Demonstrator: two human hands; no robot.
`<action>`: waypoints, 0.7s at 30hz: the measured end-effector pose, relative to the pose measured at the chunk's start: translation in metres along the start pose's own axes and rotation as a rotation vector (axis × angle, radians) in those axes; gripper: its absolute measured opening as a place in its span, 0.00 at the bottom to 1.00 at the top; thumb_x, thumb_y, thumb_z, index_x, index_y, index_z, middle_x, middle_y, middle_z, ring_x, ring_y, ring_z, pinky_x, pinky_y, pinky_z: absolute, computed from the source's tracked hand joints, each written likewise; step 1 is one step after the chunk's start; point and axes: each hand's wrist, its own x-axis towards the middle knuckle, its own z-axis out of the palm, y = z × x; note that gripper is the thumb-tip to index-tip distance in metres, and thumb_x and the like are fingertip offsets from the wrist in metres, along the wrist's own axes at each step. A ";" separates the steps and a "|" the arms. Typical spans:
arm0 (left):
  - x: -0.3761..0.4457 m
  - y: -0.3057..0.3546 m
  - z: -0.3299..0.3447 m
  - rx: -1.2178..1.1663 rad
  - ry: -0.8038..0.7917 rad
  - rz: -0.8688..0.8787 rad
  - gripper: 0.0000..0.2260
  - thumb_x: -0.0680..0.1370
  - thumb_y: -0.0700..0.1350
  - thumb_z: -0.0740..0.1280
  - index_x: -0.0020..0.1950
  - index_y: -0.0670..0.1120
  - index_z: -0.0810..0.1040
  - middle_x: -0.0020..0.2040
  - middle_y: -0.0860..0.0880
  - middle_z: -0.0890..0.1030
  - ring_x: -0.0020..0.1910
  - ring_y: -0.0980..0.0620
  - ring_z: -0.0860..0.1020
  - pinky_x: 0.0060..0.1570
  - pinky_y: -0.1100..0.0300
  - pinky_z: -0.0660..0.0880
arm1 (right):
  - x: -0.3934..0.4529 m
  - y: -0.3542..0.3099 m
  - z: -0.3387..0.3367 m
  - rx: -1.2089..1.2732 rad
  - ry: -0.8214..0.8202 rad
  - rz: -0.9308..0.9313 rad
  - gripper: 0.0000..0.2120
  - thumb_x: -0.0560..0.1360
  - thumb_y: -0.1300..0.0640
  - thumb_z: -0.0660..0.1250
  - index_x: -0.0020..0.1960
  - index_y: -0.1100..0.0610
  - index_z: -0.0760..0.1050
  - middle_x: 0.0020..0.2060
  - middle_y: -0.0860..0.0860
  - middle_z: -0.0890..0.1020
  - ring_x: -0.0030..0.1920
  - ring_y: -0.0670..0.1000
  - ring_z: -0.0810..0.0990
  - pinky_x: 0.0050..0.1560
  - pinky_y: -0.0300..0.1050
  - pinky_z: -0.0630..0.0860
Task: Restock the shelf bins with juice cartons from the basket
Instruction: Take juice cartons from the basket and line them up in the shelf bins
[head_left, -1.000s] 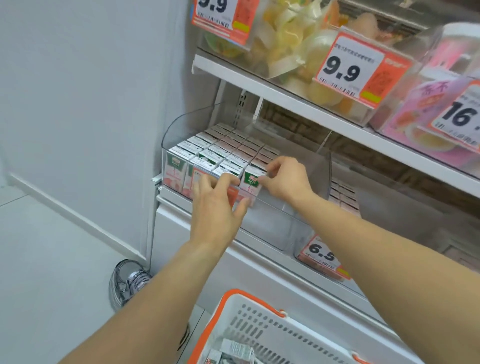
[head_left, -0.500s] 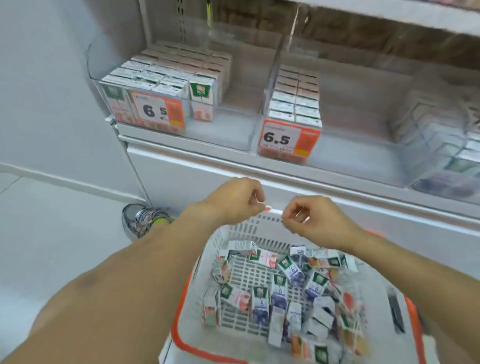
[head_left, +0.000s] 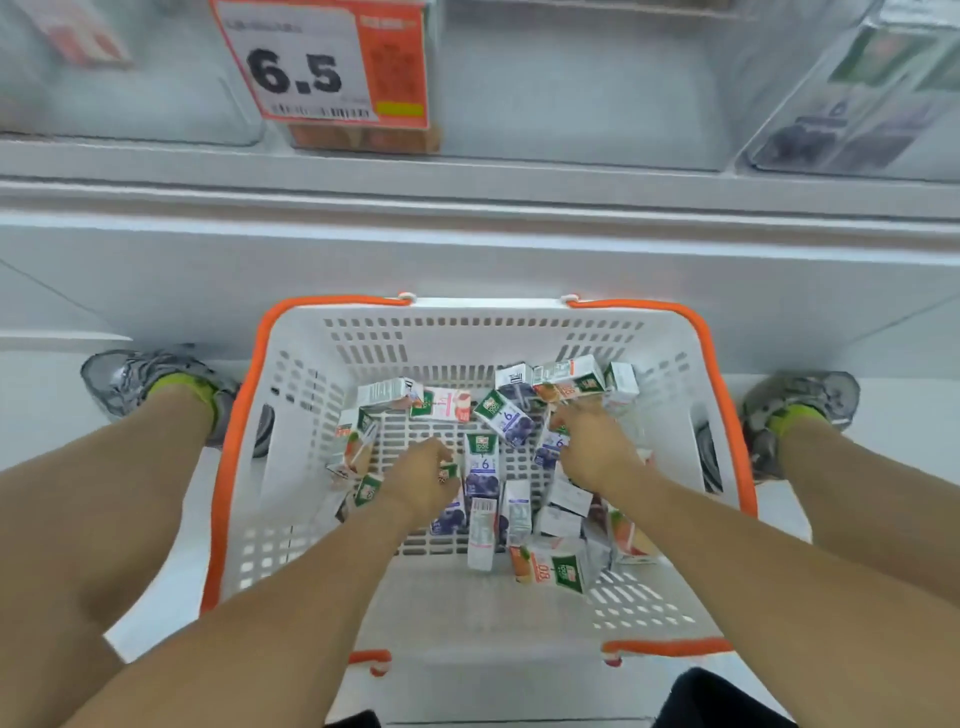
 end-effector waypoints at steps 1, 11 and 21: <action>0.006 -0.002 0.004 0.004 0.008 0.002 0.19 0.79 0.46 0.68 0.69 0.44 0.71 0.65 0.44 0.76 0.61 0.46 0.76 0.63 0.52 0.74 | 0.002 0.004 0.004 -0.012 -0.002 0.001 0.24 0.74 0.68 0.66 0.68 0.54 0.71 0.67 0.56 0.72 0.61 0.58 0.77 0.57 0.50 0.77; 0.051 0.010 0.036 0.034 0.072 0.049 0.26 0.79 0.51 0.67 0.76 0.49 0.64 0.70 0.43 0.73 0.72 0.42 0.65 0.71 0.45 0.64 | 0.017 0.012 0.027 -0.094 0.044 0.098 0.32 0.77 0.63 0.66 0.77 0.56 0.58 0.75 0.59 0.56 0.68 0.60 0.71 0.56 0.52 0.77; 0.047 0.030 0.033 -0.018 0.174 0.094 0.12 0.77 0.43 0.71 0.54 0.47 0.69 0.45 0.45 0.79 0.39 0.48 0.76 0.40 0.52 0.75 | 0.011 -0.004 0.022 -0.206 0.066 -0.137 0.29 0.67 0.77 0.61 0.65 0.59 0.65 0.60 0.57 0.76 0.60 0.59 0.75 0.54 0.54 0.76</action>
